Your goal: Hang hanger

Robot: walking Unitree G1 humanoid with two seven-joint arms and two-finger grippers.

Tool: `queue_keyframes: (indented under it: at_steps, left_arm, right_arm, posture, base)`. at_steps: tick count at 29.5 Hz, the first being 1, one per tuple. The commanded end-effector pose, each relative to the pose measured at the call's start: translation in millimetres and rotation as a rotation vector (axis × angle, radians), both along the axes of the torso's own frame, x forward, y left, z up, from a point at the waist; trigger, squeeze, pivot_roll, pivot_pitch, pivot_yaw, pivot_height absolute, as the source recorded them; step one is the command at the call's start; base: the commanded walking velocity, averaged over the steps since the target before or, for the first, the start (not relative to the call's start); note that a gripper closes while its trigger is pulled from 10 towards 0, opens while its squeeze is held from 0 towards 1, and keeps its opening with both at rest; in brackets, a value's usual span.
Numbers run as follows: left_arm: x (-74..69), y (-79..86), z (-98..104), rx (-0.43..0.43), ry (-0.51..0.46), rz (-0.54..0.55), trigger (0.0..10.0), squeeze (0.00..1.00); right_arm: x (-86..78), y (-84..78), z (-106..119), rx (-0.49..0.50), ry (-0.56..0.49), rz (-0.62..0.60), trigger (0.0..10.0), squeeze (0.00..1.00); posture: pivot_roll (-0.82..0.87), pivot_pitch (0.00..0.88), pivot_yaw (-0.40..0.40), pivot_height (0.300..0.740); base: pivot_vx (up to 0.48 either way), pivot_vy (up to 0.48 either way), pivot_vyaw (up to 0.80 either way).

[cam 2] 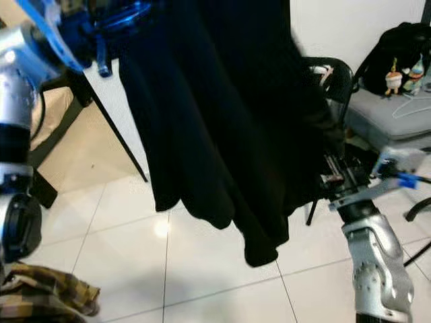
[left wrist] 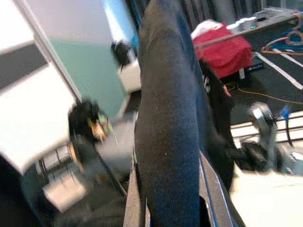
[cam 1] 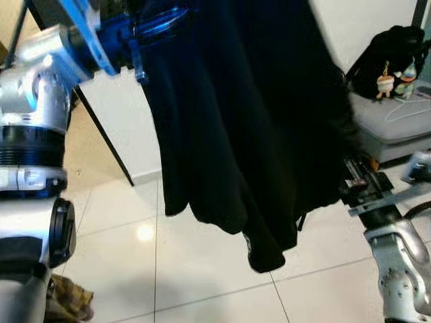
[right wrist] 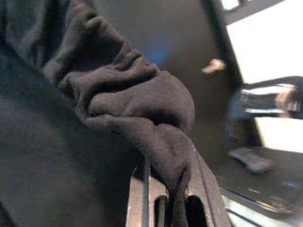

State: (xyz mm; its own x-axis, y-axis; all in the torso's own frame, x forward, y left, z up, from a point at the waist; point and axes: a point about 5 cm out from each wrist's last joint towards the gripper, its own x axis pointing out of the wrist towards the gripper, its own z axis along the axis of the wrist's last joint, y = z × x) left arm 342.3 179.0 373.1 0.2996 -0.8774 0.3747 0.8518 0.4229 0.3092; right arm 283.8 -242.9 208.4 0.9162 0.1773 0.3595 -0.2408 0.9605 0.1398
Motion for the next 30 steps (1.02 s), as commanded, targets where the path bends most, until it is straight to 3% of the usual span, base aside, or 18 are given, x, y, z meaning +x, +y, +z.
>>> queue_keyframes:
  at_steps: [1,2,3,5,7,9,10,13,16,20,27,30]
  left_arm:
    - [-1.3,12.8,-3,-0.061,0.014,0.037,10.0,0.00]
    - [-0.7,14.8,-18,-0.063,0.051,0.043,10.0,0.00]
    - [-0.7,14.8,-18,-0.063,0.051,0.043,10.0,0.00]
    - [-3.5,16.7,-49,-0.062,0.130,0.032,10.0,0.00]
    - [-3.5,16.7,-49,-0.062,0.130,0.032,10.0,0.00]
    - [-8.7,16.6,-75,-0.052,0.194,0.020,10.0,0.00]
    - [-8.7,16.6,-75,-0.052,0.194,0.020,10.0,0.00]
    - [-19.0,13.7,-108,-0.034,0.275,0.013,10.0,0.00]
    - [-25.4,10.8,-121,-0.022,0.307,0.010,10.0,0.00]
    - [-39.1,9.6,-149,-0.042,0.377,0.050,10.0,0.00]
    - [-46.1,15.6,-151,-0.095,0.382,0.087,10.0,0.00]
    - [-62.0,26.4,-160,-0.102,0.414,0.057,10.0,0.00]
  right_arm:
    - [5.1,-1.5,-3,-0.020,0.021,-0.045,0.0,0.00]
    - [10.4,-4.0,-2,-0.066,0.030,-0.078,0.0,0.00]
    - [10.4,-4.0,-2,-0.066,0.030,-0.078,0.0,0.00]
    - [22.5,-8.9,1,-0.154,0.048,-0.153,0.0,0.00]
    - [22.5,-8.9,1,-0.154,0.048,-0.153,0.0,0.00]
    - [32.1,-8.8,2,-0.259,0.059,-0.199,0.0,0.00]
    - [32.1,-8.8,2,-0.259,0.059,-0.199,0.0,0.00]
    - [42.6,6.3,-11,-0.490,0.094,-0.157,0.0,0.00]
    - [44.7,16.0,-21,-0.566,0.115,-0.119,0.0,0.00]
    - [42.6,38.0,-55,-0.742,0.178,-0.015,0.0,0.00]
    - [42.1,38.6,-69,-0.749,0.219,-0.008,0.0,0.00]
    - [43.4,27.3,-72,-0.614,0.245,-0.027,0.0,0.00]
  posture:
    - [-0.07,0.000,0.131,0.740]
    - [-0.07,0.000,0.123,0.740]
    - [-0.07,0.000,0.123,0.740]
    - [-0.06,0.000,0.105,0.740]
    - [-0.06,0.000,0.105,0.740]
    - [-0.05,0.000,0.095,0.740]
    - [-0.05,0.000,0.095,0.740]
    - [-0.05,0.000,0.079,0.740]
    - [-0.05,0.000,0.072,0.740]
    - [-0.03,0.000,0.052,0.740]
    - [-0.03,0.000,0.042,0.740]
    - [-0.03,0.000,0.035,0.740]
  base:
    - [0.000,0.000,0.00]
    - [0.000,0.000,0.00]
    - [0.000,0.000,0.00]
    - [0.000,0.000,0.00]
    - [0.000,0.000,0.00]
    - [0.000,0.000,0.00]
    - [0.000,0.000,0.00]
    - [0.000,0.000,0.00]
    - [0.000,0.000,0.00]
    - [0.000,0.000,0.00]
    - [0.000,0.000,0.00]
    - [0.000,0.000,0.00]
